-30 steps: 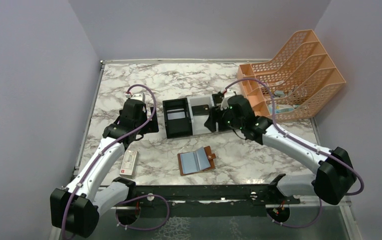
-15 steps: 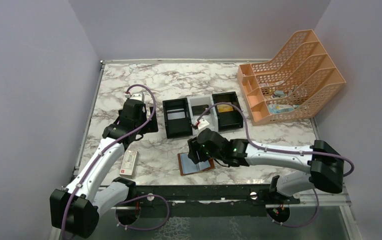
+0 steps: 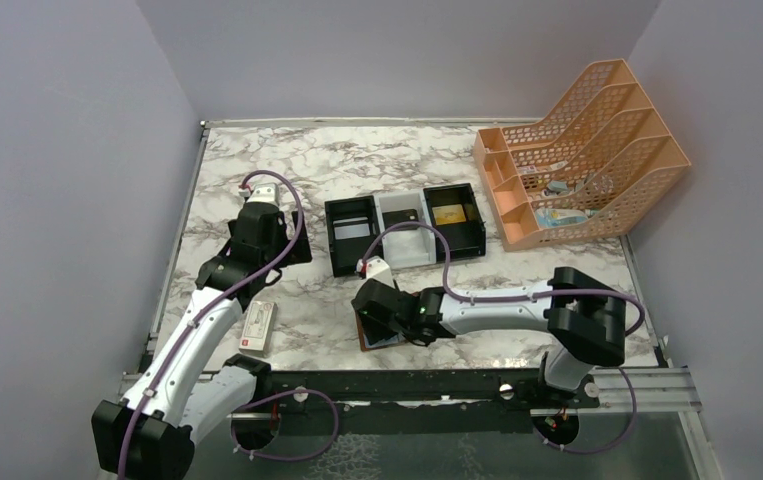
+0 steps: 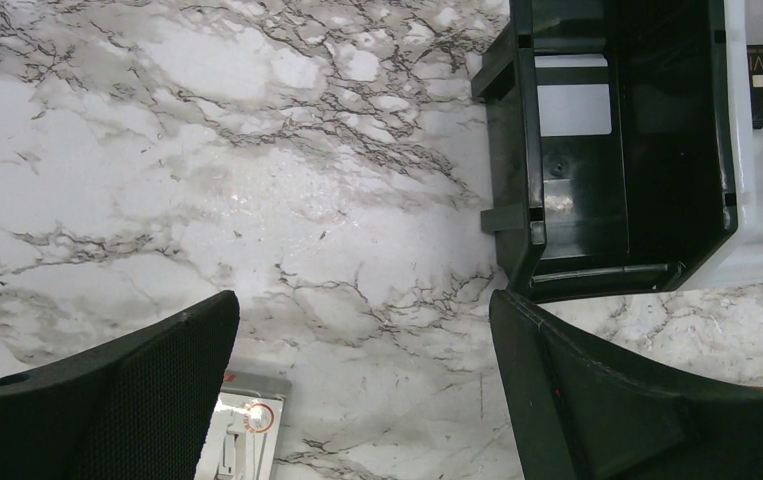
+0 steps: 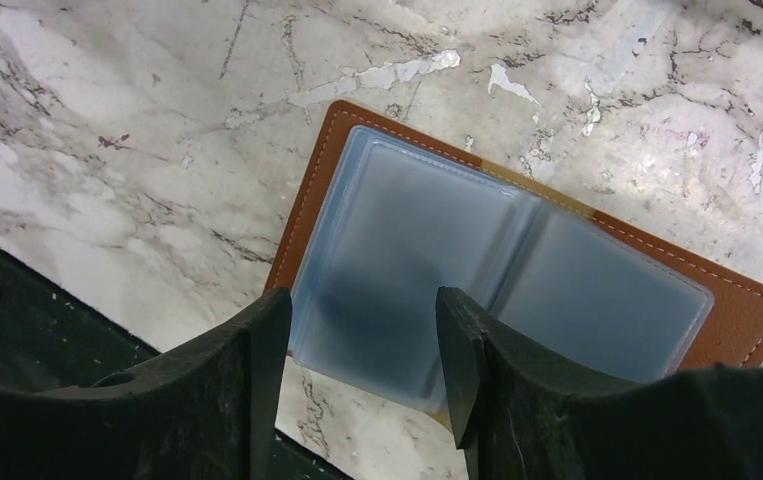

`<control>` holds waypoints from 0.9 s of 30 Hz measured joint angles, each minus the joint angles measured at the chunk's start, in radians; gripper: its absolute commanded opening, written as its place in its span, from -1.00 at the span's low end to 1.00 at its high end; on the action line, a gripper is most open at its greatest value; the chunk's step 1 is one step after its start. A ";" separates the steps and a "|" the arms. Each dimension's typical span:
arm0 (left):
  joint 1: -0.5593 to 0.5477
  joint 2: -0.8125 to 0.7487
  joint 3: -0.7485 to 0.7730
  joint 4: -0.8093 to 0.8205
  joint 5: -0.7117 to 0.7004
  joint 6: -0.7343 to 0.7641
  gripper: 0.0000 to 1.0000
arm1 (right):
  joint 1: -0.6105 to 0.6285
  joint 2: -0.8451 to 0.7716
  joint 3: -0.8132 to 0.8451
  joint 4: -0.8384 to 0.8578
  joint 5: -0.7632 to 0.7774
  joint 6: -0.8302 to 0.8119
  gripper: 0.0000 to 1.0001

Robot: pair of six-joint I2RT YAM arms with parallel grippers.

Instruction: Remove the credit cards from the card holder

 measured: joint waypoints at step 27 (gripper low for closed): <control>0.000 0.007 -0.007 0.000 0.010 0.003 0.99 | -0.009 0.056 0.010 0.010 0.047 0.002 -0.26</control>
